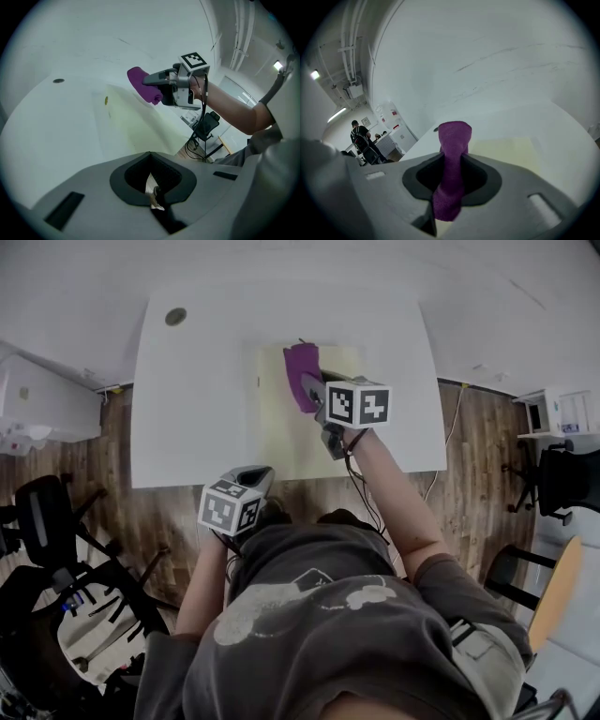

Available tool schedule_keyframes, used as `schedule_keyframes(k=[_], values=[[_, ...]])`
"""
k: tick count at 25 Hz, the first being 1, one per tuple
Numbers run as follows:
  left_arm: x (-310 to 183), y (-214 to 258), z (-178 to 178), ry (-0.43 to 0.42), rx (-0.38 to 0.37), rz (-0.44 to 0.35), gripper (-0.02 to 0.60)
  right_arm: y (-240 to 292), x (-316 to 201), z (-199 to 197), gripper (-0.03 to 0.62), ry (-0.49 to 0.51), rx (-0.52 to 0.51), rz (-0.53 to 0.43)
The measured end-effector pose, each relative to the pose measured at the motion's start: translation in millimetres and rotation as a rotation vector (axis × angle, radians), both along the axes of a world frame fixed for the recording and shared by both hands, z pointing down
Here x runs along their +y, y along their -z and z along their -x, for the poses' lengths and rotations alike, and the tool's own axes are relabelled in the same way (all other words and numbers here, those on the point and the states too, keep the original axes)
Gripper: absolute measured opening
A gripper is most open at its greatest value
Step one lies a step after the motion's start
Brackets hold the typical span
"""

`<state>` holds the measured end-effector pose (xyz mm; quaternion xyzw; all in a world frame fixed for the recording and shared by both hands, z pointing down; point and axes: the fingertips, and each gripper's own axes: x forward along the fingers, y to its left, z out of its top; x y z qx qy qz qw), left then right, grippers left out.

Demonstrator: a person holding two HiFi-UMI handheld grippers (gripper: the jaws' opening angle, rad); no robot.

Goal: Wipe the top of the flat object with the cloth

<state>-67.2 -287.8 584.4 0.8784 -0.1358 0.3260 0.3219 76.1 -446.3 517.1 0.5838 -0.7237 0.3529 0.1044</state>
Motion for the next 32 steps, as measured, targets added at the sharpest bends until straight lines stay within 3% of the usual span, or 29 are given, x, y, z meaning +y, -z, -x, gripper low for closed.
schedule_keyframes(k=[17, 25, 32], values=[[0.1, 1.4, 0.4, -0.06, 0.054, 0.036, -0.003, -32.3, -68.7, 51.3, 0.092, 0.072, 0.081, 0.087], [-0.1, 0.0, 3.8, -0.038, 0.072, 0.059, -0.003, -41.5, -68.6, 40.0, 0.092, 0.042, 0.123, 0.117], [1.2, 1.3, 3.9, -0.006, 0.031, 0.043, -0.003, -40.7, -52.4, -2.6, 0.092, -0.012, 0.131, 0.157]])
